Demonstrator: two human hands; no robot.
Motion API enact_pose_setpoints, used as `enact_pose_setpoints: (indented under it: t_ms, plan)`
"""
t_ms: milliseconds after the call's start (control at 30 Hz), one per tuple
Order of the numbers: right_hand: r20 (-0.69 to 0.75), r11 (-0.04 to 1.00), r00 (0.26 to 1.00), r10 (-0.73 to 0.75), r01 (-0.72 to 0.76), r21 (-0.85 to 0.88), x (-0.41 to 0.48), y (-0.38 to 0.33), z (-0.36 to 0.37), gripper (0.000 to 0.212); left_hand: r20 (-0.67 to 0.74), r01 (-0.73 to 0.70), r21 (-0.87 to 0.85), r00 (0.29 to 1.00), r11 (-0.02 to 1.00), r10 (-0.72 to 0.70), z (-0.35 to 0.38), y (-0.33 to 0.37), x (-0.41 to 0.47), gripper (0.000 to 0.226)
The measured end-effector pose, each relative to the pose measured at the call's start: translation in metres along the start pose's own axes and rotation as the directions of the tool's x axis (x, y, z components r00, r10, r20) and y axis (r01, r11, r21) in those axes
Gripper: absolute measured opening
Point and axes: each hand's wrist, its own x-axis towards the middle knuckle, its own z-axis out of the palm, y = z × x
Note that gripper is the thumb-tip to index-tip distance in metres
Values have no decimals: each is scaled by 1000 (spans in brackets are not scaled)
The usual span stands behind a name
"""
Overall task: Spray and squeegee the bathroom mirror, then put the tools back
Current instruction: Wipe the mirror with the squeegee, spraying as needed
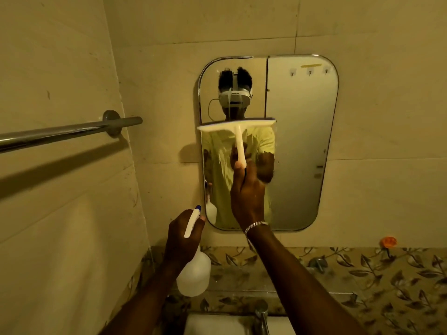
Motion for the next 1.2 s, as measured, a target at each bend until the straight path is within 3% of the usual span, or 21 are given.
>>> enact_pose_setpoints:
  t_ms: [167,433,533,633,800,1000,1200]
  plan:
    - [-100,995,990,-97,95,-31,69,-45,-4,39,2,17,7,1000,1000,-17,4,0,1,30]
    - [-52,992,996,-76,71,-101,116,-59,-7,41,2,22,-1,1000,1000,-22,9,-4,0,12]
    - [-67,985,995,-73,61,-159,105,-41,-3,43,12,24,3,1000,1000,-24,12,-9,0,12]
    - [-93,979,994,-62,43,-199,83,-20,-4,44,11,50,11,999,999,-50,15,-13,-1,25]
    - [-74,991,997,-26,16,-132,44,12,-8,42,29,25,16,999,1000,-25,21,-12,-3,6]
    - [-42,983,997,61,-67,-172,-5,43,-13,54,55,5,-21,998,1000,-4,17,-5,-5,20]
    - [-33,969,993,112,-117,-217,-60,78,-24,49,56,34,17,998,999,-35,12,1,-12,22]
